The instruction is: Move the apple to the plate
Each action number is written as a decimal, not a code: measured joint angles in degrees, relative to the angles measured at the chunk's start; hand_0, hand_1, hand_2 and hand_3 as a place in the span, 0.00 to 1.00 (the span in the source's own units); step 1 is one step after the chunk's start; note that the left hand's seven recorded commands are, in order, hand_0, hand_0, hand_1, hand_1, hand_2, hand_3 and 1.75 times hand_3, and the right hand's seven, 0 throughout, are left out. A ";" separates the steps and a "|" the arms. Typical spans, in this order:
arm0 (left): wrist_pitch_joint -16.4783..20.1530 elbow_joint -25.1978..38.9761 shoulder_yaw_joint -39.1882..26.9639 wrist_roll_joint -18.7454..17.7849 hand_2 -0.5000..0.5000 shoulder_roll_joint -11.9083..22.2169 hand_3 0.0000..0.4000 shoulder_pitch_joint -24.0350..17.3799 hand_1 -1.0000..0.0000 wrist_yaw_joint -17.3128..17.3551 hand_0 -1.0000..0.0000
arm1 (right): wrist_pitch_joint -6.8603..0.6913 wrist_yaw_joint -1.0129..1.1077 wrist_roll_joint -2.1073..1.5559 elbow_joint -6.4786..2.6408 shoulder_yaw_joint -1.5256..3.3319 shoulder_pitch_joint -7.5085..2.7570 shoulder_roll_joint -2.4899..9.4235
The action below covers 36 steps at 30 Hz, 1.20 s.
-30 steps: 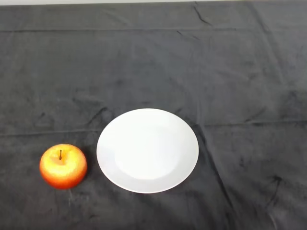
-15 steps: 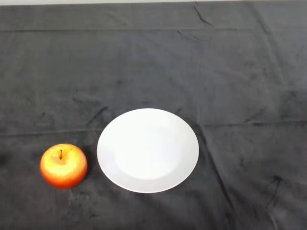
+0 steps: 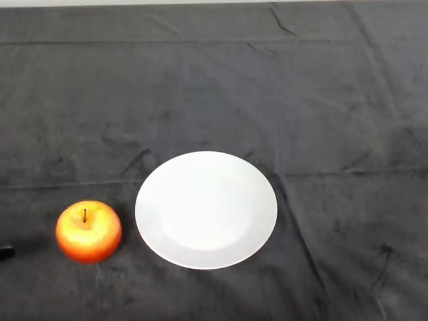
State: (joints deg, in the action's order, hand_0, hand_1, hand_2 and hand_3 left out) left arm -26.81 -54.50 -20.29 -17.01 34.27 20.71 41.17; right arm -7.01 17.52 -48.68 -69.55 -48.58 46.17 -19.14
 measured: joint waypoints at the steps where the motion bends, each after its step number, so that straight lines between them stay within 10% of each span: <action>1: 0.17 1.32 0.32 0.04 0.50 0.02 0.00 -0.14 1.00 0.09 1.00 | 0.00 0.00 0.00 0.00 0.00 0.00 0.00; 15: 7.48 15.86 8.35 4.23 0.50 0.21 0.00 -8.33 1.00 0.45 1.00 | 0.01 0.00 0.00 0.00 -0.02 0.00 0.00; 36: 10.57 18.65 15.94 13.33 0.50 -1.03 0.00 -5.86 1.00 -3.79 1.00 | 0.00 0.00 0.00 0.00 0.01 0.00 0.01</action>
State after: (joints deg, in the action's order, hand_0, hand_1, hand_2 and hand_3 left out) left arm -16.24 -35.85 -4.35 -3.69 33.25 14.85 37.37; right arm -7.01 17.52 -48.68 -69.55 -48.57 46.17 -19.13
